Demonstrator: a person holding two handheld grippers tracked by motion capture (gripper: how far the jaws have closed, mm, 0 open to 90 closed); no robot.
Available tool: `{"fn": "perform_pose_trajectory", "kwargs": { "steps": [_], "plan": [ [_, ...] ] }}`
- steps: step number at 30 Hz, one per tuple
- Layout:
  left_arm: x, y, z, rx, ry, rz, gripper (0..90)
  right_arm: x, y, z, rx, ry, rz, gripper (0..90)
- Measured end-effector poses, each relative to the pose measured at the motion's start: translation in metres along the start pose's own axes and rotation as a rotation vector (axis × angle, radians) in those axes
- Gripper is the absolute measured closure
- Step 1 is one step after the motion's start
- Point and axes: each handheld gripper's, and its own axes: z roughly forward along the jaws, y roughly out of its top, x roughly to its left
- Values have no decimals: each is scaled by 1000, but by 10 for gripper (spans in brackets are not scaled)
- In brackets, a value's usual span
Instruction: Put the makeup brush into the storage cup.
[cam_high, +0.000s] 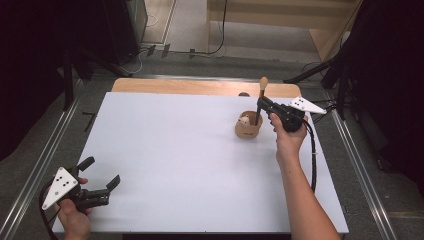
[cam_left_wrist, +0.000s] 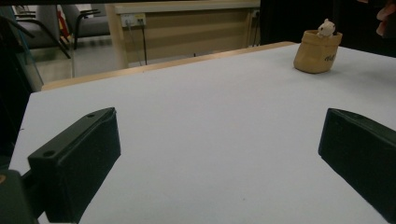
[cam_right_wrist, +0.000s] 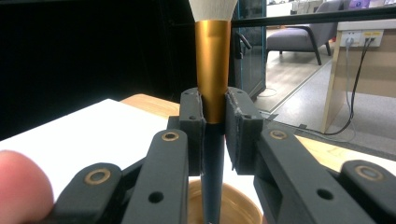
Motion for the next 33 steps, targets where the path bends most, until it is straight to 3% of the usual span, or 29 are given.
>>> {"fn": "perform_pose_trajectory", "kwargs": {
  "steps": [21, 30, 32, 33],
  "plan": [
    [0, 0, 0, 0, -1, 0, 0, -4, -32, 5, 64, -22, 24, 798],
    [0, 0, 0, 0, -1, 0, 0, -1, -36, 7, 87, -37, -6, 795],
    [0, 0, 0, -1, -1, -1, 0, -1, -35, 7, 91, -29, -5, 783],
    [0, 0, 0, 0, 0, 0, 0, 0, -34, 6, 86, -28, 1, 733]
  ]
}}
